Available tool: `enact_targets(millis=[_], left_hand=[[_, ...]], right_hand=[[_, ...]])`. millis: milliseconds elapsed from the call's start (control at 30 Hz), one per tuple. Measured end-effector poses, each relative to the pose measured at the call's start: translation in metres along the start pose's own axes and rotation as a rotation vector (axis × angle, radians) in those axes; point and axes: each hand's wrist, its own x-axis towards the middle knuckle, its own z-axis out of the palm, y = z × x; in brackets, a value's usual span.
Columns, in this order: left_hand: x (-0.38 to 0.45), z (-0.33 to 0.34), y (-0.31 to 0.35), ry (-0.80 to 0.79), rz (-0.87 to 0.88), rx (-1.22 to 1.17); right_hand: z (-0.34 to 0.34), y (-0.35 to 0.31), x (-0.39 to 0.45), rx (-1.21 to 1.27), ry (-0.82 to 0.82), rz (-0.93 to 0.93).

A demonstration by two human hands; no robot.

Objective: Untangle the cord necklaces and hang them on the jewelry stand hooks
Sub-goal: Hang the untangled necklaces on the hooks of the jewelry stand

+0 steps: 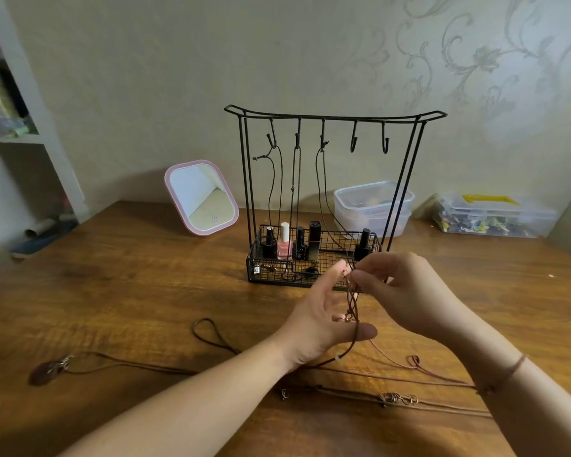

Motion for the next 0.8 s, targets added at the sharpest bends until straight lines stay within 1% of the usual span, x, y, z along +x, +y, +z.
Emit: enact_targets(millis=[67, 133, 200, 333, 500, 600, 800], left_hand=[[-0.002, 0.000, 0.001, 0.064, 0.029, 0.008], [-0.004, 0.002, 0.001, 0.125, 0.072, 0.026], [-0.007, 0.002, -0.001, 0.165, 0.090, -0.014], [-0.012, 0.000, 0.000, 0.141, 0.059, -0.223], [-0.012, 0.000, -0.003, 0.150, 0.015, -0.477], [-0.012, 0.000, -0.002, 0.150, 0.018, -0.498], [-0.014, 0.002, -0.002, 0.163, 0.024, -0.464]], right_hand=[[0.000, 0.004, -0.002, 0.023, 0.059, 0.018], [-0.001, 0.009, -0.004, 0.116, 0.118, 0.050], [-0.001, 0.012, -0.005, 0.210, 0.124, 0.075], [0.000, 0.017, -0.008, 0.309, 0.095, 0.090], [-0.002, 0.019, -0.011, 0.331, 0.063, 0.095], [-0.001, 0.018, -0.011, 0.328, 0.049, 0.092], [0.000, 0.017, -0.013, 0.315, 0.024, 0.081]])
